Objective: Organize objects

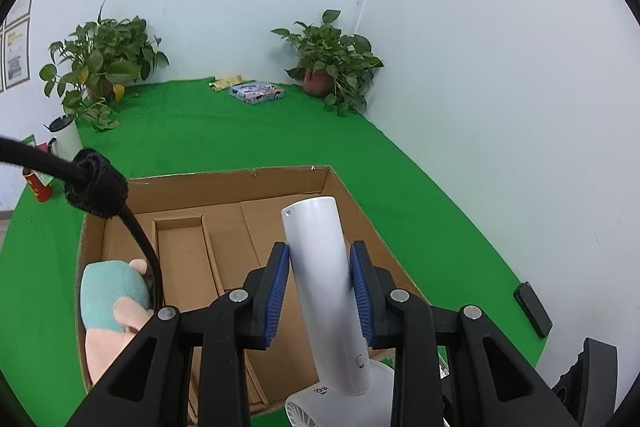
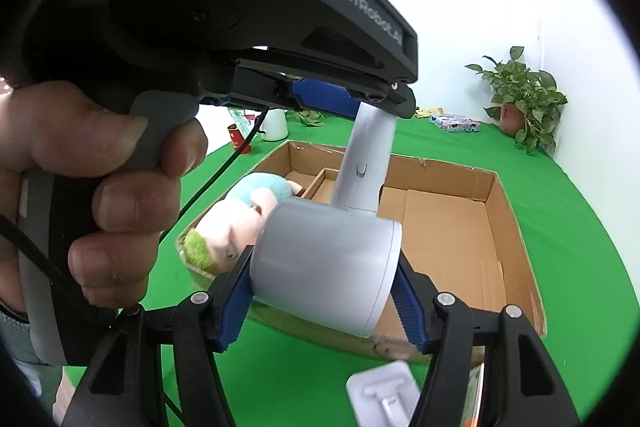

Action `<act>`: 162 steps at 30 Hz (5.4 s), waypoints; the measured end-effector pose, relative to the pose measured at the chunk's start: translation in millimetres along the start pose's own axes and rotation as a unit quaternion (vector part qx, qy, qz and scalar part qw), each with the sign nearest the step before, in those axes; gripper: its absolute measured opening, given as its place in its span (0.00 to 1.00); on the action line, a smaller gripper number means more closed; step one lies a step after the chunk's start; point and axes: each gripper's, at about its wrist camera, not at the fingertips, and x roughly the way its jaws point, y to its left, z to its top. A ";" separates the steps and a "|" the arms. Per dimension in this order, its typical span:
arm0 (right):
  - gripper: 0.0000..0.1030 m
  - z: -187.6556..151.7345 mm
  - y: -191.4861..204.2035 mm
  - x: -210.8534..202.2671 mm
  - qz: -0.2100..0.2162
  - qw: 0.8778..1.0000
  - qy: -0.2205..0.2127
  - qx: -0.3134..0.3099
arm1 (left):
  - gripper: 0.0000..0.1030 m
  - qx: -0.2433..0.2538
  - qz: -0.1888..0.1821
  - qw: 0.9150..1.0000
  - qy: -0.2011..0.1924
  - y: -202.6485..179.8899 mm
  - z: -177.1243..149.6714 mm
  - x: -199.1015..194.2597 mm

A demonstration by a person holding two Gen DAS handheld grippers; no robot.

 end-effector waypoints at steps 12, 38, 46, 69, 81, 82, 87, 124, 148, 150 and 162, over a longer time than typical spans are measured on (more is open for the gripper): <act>0.61 -1.3 -39.4 70.0 0.043 0.994 0.097 0.036 | 0.29 -0.046 0.005 0.995 0.086 54.5 -1.0 117.0; 0.67 -38.5 -67.3 100.8 0.129 0.962 0.215 0.104 | 0.31 -0.047 0.058 0.988 0.135 70.5 -49.2 178.3; 0.65 -21.1 -87.4 108.2 0.107 0.966 0.207 0.111 | 0.31 -0.032 0.095 0.988 0.116 91.1 -86.2 117.7; 0.26 -35.2 -83.4 152.7 0.060 0.940 0.255 0.218 | 0.31 -0.080 0.063 0.987 0.126 108.0 -159.3 80.3; 0.56 -31.8 -81.1 143.6 0.037 0.946 0.253 0.199 | 0.33 -0.107 0.067 0.984 0.129 105.3 -163.4 77.8; 0.66 -29.2 -79.5 135.9 0.024 0.953 0.240 0.182 | 0.34 -0.100 0.074 0.984 0.128 103.3 -163.0 77.8; 0.81 -23.0 -56.8 75.3 -0.076 0.987 0.136 0.039 | 0.48 -0.058 0.114 0.987 0.094 84.9 -163.4 66.6; 0.99 -131.8 -32.8 -11.9 -0.047 0.991 0.108 0.059 | 0.76 -0.042 0.130 0.988 0.076 93.1 -201.8 51.0; 0.99 -130.8 -32.1 8.1 -0.045 0.991 0.123 0.025 | 0.79 -0.015 0.110 0.993 0.033 69.7 -198.1 3.3; 0.99 -131.2 -34.1 16.8 -0.043 0.990 0.133 0.014 | 0.81 -0.005 0.115 0.993 0.019 62.5 -203.6 -7.1; 0.74 -138.2 -43.6 37.6 -0.036 0.982 0.187 -0.012 | 0.81 -0.043 0.089 0.994 0.048 58.3 -262.5 -8.1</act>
